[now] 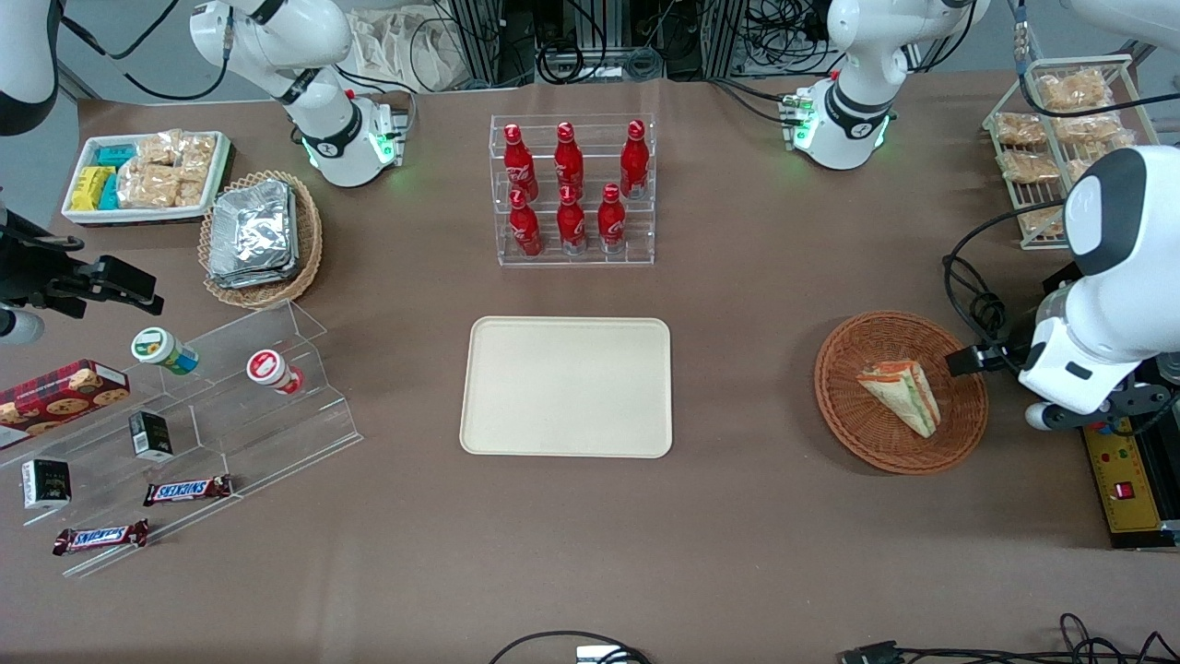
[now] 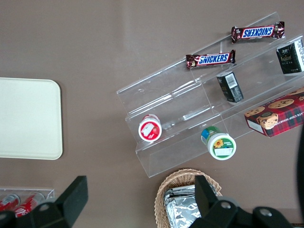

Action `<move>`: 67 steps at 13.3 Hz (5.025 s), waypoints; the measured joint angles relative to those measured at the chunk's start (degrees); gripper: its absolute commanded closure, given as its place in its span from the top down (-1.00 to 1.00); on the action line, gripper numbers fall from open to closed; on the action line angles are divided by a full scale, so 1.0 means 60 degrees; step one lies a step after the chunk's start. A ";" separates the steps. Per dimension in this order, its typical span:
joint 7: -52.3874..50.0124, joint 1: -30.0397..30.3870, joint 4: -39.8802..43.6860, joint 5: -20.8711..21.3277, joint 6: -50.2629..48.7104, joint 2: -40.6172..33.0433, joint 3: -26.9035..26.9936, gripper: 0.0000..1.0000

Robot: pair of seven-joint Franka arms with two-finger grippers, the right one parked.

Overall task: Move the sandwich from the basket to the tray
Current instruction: 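Lower the open left gripper over the sandwich in the wicker basket, then close the left gripper on the sandwich and lift it from the basket, then carry the held sandwich with the left gripper over the cream tray, then lower the sandwich onto the tray and open the left gripper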

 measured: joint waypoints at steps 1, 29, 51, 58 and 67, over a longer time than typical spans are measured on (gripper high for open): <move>-0.0015 0.0000 0.0000 -0.0005 0.0012 0.0021 0.0000 1.00; -0.4940 0.0265 -0.3304 0.0566 0.4478 0.1457 0.0408 -1.00; -0.3046 -0.4975 0.2327 -0.0483 0.2151 0.5146 -0.1222 -0.85; -0.2905 -0.5068 0.2366 0.0090 0.2941 0.5607 -0.1203 -0.43; -0.2906 -0.4979 0.2785 0.0133 0.3065 0.5341 -0.1187 1.00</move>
